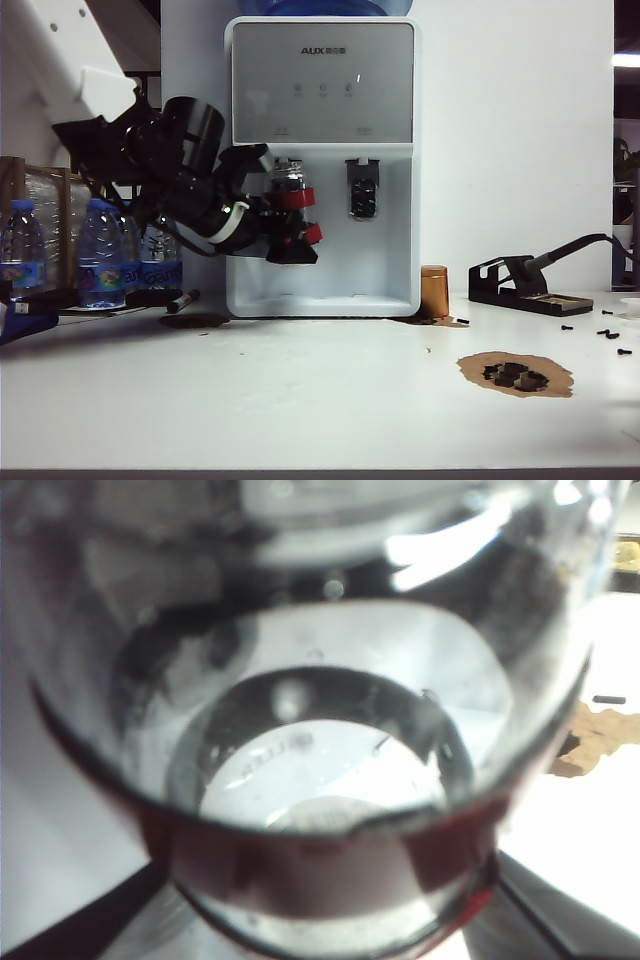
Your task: Pick up the water bottle with two loops of red belts, then reach the front water dispenser and gently press the gray-black baffle horizontally to get a little water.
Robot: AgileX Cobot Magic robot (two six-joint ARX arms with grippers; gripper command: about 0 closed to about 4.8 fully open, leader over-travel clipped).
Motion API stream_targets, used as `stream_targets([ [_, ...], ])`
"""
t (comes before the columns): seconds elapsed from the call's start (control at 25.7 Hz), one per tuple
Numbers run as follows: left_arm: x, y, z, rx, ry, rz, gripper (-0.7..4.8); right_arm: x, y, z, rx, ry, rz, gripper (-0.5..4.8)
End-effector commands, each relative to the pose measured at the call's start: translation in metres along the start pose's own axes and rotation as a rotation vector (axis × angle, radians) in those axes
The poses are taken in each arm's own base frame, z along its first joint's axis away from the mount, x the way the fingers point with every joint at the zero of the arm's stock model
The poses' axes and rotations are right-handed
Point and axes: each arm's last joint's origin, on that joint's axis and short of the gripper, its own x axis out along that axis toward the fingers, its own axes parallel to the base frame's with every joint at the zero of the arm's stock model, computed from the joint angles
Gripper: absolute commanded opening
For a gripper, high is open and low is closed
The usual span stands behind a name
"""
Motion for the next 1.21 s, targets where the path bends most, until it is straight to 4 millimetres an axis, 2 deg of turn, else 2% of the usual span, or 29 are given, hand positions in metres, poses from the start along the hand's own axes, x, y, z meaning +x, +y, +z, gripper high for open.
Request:
stream_targets([
  [0.04,-0.001,0.007,0.016,0.021,-0.076,0.039,-0.05,0.003,-0.002,-0.005,-0.016,-0.036,0.020,-0.03],
  [0.35,0.007,0.013,0.002,0.007,-0.039,0.072,-0.05,0.002,-0.007,-0.037,-0.047,-0.022,0.113,-0.03],
  [0.62,0.012,0.026,0.003,0.004,-0.047,0.099,-0.05,-0.007,-0.005,-0.043,-0.099,-0.118,0.184,-0.03],
  [0.93,0.012,0.028,0.002,0.000,-0.035,0.109,-0.05,-0.001,-0.012,-0.060,-0.073,-0.058,0.212,-0.03],
  [1.21,0.009,0.035,0.001,-0.004,-0.038,0.126,-0.05,-0.001,-0.012,-0.059,-0.092,-0.064,0.214,-0.03],
])
